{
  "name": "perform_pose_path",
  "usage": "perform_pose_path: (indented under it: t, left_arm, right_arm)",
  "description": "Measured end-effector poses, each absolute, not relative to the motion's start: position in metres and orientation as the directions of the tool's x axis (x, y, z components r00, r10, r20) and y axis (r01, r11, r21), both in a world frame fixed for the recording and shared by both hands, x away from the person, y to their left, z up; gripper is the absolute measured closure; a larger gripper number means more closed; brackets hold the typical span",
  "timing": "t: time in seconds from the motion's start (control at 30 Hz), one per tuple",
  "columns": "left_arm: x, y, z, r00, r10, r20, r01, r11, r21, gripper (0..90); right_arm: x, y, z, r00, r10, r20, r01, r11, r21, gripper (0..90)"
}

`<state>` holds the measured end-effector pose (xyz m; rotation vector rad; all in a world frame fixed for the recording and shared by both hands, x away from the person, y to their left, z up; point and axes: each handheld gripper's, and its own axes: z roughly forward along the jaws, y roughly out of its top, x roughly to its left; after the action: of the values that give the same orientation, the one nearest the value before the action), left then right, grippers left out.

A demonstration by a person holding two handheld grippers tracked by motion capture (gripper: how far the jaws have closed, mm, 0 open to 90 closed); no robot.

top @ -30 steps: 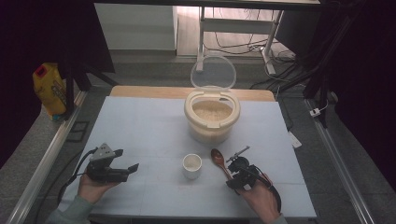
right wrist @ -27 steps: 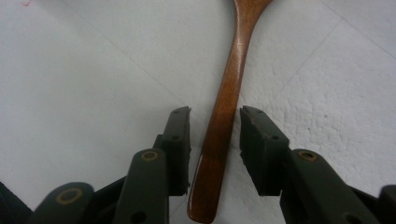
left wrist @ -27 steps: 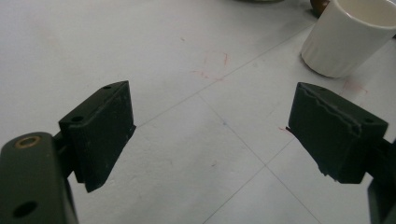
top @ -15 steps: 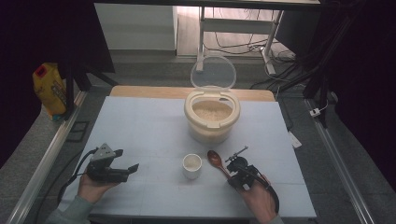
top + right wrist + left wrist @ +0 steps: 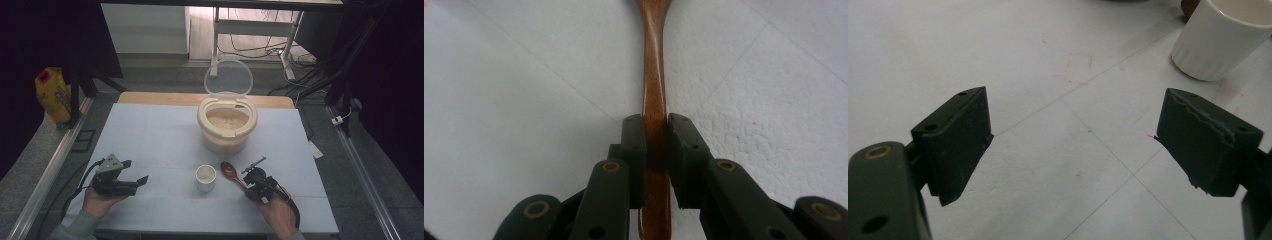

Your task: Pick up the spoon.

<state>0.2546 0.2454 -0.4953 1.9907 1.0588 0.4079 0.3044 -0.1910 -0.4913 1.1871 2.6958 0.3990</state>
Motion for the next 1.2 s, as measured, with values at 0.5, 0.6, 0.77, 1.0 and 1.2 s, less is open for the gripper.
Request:
perform_pose_path:
  t: [0.5,0.6,0.77,1.0,1.2]
  left_arm:
    - [0.255,0.245,-0.496,0.594,0.8,-0.086,0.533,-0.311,0.787,14.2]
    - [0.256,0.244,-0.497,0.592,0.802,-0.084,0.531,-0.309,0.789,14.4]
    - [0.257,0.245,-0.497,0.594,0.8,-0.086,0.53,-0.308,0.79,14.6]
    - [0.256,0.244,-0.497,0.596,0.799,-0.081,0.526,-0.313,0.791,14.6]
    - [0.253,0.245,-0.495,0.594,0.801,-0.08,0.524,-0.309,0.794,14.6]
  right_arm:
    - [0.301,-0.213,-0.466,-0.695,0.717,0.06,0.665,0.609,0.433,78.3]
    - [0.299,-0.214,-0.46,-0.705,0.707,0.063,0.65,0.607,0.458,78.3]
    - [0.298,-0.215,-0.449,-0.726,0.685,0.065,0.616,0.604,0.506,78.2]
    - [0.3,-0.215,-0.441,-0.746,0.664,0.055,0.578,0.605,0.548,78.2]
    - [0.301,-0.213,-0.438,-0.767,0.641,0.042,0.548,0.619,0.563,78.2]
